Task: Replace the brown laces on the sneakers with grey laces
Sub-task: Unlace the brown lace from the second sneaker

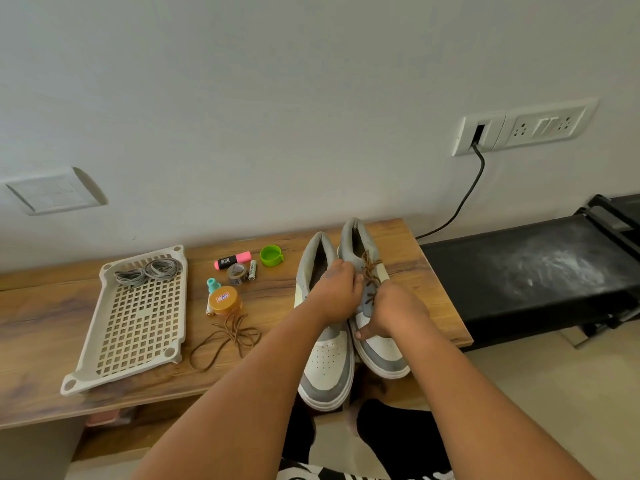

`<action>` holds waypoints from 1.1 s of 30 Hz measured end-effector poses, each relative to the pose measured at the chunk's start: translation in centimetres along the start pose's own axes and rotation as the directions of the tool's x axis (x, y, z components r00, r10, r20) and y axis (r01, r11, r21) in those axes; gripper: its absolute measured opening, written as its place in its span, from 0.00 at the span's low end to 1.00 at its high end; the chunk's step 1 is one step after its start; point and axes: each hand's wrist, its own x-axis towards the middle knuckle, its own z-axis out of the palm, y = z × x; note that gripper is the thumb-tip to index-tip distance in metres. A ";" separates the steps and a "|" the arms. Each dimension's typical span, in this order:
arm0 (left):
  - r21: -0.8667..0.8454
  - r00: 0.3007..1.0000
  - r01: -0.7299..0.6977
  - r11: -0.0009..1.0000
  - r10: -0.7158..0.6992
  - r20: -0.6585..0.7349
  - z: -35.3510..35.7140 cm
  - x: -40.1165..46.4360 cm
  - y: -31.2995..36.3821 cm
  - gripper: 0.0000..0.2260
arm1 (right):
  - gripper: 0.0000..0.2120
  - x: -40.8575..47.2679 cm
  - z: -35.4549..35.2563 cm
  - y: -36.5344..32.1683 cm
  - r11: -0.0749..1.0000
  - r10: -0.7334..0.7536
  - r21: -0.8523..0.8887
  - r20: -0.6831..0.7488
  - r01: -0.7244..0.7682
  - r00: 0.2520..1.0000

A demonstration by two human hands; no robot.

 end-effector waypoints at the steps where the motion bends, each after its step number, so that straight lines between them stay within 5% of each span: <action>1: 0.003 1.000 -0.023 1.000 0.023 0.005 -0.2 -0.4 -0.1 0.10 | 0.39 -0.1 -0.1 -0.2 1.000 0.002 -0.017 0.005 -0.002 1.000; 5: -0.029 0.999 -0.051 0.998 0.051 -0.005 -1.2 -1.9 -0.3 0.09 | 0.37 -0.5 -0.5 -0.7 0.998 -0.005 -0.058 0.033 0.007 0.999; 8: -0.362 0.998 0.052 0.931 -0.066 -0.024 -2.9 -2.6 0.1 0.12 | 0.38 -0.8 -0.3 -0.5 0.999 -0.020 -0.051 0.010 0.020 1.000; 11: -0.838 0.974 0.136 0.529 -0.224 0.016 -5.0 -3.8 1.4 0.12 | 0.38 -1.2 -0.4 -0.2 0.997 -0.056 -0.052 -0.014 0.056 0.998; 13: -0.945 0.964 0.114 0.306 -0.266 0.030 -5.5 -4.4 2.0 0.11 | 0.39 -1.3 -0.6 -0.1 0.997 -0.059 -0.046 -0.014 0.058 0.998; 17: -0.981 0.953 0.107 0.162 -0.298 0.055 -5.7 -4.8 3.0 0.14 | 0.40 -1.6 -0.9 -0.1 0.995 -0.071 -0.075 -0.019 0.069 0.997; 21: -0.967 0.936 0.145 0.210 -0.346 0.065 -5.7 -4.7 3.7 0.17 | 0.38 -1.8 -0.7 0.1 0.992 -0.092 -0.085 -0.035 0.089 0.995; 25: -0.969 0.956 -0.065 -0.237 -0.293 0.008 -8.4 -5.4 4.0 0.14 | 0.36 -1.8 -0.7 0.1 0.986 -0.118 -0.123 -0.059 0.110 0.991; 26: -0.977 0.936 -0.111 -0.184 -0.350 -0.040 -9.2 -5.5 3.8 0.14 | 0.35 -1.9 -0.7 0.1 0.986 -0.119 -0.125 -0.057 0.111 0.991; 28: -0.970 0.865 -0.033 0.239 -0.479 -0.147 -9.6 -5.6 3.0 0.13 | 0.36 -1.8 -0.8 0.1 0.988 -0.112 -0.114 -0.048 0.106 0.992; 30: -0.722 0.866 0.235 0.650 -0.478 -0.149 -9.1 -5.8 1.7 0.12 | 0.36 -1.7 -0.9 0.4 0.993 -0.103 -0.067 -0.028 0.101 0.994; 33: -0.398 0.877 0.472 0.786 -0.371 0.306 -8.0 -6.2 0.0 0.13 | 0.32 -1.0 -1.3 1.2 0.995 -0.096 0.041 0.025 0.095 0.995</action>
